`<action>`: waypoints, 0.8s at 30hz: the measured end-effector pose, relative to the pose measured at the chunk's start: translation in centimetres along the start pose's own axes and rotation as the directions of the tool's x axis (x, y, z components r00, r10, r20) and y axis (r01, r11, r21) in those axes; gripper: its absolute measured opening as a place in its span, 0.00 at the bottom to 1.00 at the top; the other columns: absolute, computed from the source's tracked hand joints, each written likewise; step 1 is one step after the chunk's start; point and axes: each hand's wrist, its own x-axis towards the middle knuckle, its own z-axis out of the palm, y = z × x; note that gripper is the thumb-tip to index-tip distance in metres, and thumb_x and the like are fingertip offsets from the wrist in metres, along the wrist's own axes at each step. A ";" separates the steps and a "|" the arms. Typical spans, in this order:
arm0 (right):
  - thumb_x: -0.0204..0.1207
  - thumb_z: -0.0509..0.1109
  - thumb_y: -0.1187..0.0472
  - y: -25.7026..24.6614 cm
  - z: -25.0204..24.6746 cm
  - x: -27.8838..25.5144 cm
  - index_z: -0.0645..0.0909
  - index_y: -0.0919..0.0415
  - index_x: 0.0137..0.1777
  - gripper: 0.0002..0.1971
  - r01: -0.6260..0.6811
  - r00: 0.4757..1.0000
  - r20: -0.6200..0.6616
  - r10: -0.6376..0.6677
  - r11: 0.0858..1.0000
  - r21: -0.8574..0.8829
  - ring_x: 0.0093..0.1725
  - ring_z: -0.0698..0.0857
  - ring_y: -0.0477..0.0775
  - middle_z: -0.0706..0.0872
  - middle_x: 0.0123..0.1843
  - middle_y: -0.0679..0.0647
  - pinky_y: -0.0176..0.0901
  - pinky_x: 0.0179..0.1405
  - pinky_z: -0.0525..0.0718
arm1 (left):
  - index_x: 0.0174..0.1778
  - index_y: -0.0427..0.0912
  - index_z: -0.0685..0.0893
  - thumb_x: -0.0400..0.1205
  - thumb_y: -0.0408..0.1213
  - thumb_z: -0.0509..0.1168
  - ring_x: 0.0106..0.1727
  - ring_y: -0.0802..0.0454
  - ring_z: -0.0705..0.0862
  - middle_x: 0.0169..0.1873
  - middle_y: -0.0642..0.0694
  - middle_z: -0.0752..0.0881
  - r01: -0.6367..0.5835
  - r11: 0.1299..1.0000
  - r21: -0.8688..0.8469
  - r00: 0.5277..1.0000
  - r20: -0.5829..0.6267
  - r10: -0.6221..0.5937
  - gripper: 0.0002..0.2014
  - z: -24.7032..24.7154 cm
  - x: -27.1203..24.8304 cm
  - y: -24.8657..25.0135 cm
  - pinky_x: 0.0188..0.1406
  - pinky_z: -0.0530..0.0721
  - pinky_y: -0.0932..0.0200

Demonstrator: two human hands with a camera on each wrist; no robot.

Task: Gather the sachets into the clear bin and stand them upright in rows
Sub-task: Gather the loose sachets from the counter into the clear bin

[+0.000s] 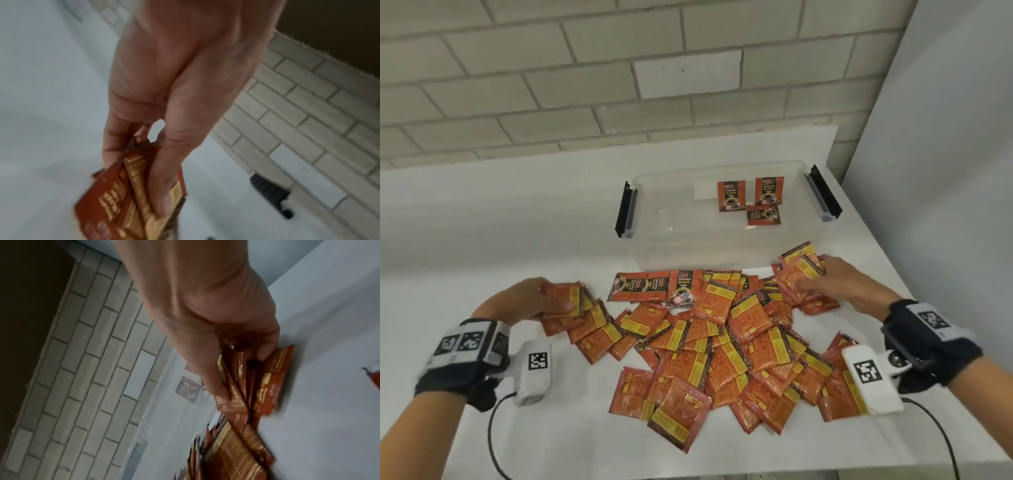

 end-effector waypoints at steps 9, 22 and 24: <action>0.70 0.78 0.66 0.9 -0.2 0.2 0.81 0.60 0.51 0.12 -0.012 0.997 -0.070 0.016 0.998 0.058 0.44 0.89 0.54 0.90 0.47 0.58 0.40 0.38 0.82 | 0.53 0.37 0.80 0.67 0.35 0.81 0.52 0.37 0.83 0.50 0.36 0.86 0.088 0.995 -0.035 0.961 -0.260 -0.094 0.22 1.7 1.5 -1.1 0.55 0.81 0.42; 0.72 0.75 0.70 1.7 -3.6 -2.4 0.71 0.64 0.66 0.24 0.102 0.984 -0.175 -0.047 0.940 0.325 0.55 0.87 0.63 0.86 0.59 0.63 0.54 0.53 0.85 | 0.65 0.28 0.76 0.70 0.27 0.75 0.56 0.36 0.85 0.59 0.30 0.84 -0.111 0.835 -0.540 0.982 -0.190 0.008 0.28 1.0 0.0 0.6 0.48 0.88 0.50; 0.64 0.81 0.66 1.4 -5.0 -4.7 0.73 0.65 0.67 0.32 0.122 0.985 -0.163 -0.054 0.887 0.446 0.57 0.88 0.65 0.88 0.59 0.63 0.53 0.50 0.87 | 0.66 0.30 0.78 0.70 0.31 0.73 0.60 0.36 0.85 0.60 0.31 0.85 -0.132 0.802 -0.583 0.991 -0.108 0.084 0.27 0.1 -1.1 1.0 0.50 0.89 0.52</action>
